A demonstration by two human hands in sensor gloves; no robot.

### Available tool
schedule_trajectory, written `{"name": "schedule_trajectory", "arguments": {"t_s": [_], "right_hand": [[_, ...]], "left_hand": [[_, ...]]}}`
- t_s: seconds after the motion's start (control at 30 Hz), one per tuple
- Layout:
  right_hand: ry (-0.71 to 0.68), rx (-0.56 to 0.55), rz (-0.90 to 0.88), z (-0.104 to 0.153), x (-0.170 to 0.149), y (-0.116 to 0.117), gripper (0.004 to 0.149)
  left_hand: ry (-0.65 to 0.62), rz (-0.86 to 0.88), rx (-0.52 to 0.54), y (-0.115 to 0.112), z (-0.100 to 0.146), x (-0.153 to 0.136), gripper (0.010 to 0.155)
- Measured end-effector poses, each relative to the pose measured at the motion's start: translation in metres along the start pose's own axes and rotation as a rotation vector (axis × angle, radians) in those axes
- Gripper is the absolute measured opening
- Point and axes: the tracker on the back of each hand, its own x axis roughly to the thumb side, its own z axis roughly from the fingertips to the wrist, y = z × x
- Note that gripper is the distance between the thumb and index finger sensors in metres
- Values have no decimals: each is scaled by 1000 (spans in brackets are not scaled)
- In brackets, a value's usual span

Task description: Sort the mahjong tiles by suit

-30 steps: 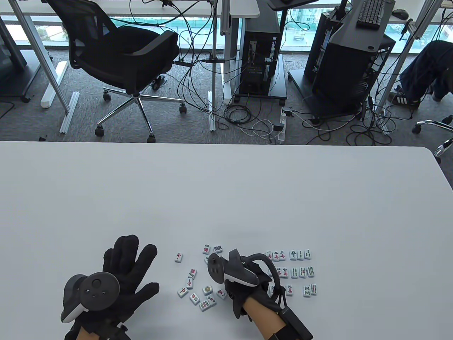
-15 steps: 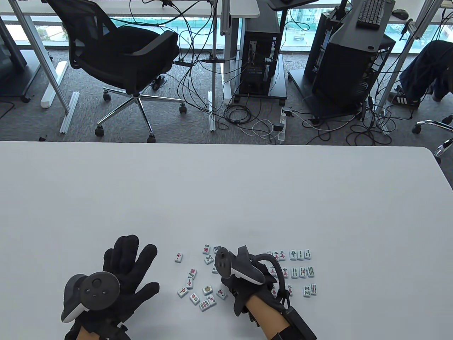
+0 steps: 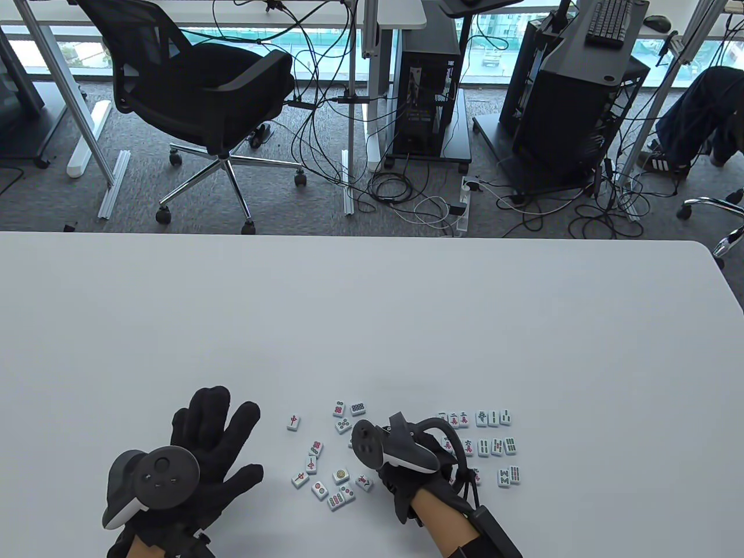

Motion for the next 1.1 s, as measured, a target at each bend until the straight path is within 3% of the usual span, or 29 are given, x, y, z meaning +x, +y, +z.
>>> {"name": "schedule_trajectory", "arguments": {"t_s": [0.23,0.33,0.63,1.1], "right_hand": [[-74,-127,-81,37,-44,-30,58],[-68,-101,-38,58,-74,-35,58],[61,10,-10,99,-129,7,58],[81,-19,99,101,-132,33,57]], "left_hand": [[3,3,-3,-1,0,0,81],[9,1,-7,-1,0,0,81],[31,-2,-22,-3,-2,-2,81],[48,-8,-31,-4,-3,-3,81]]}}
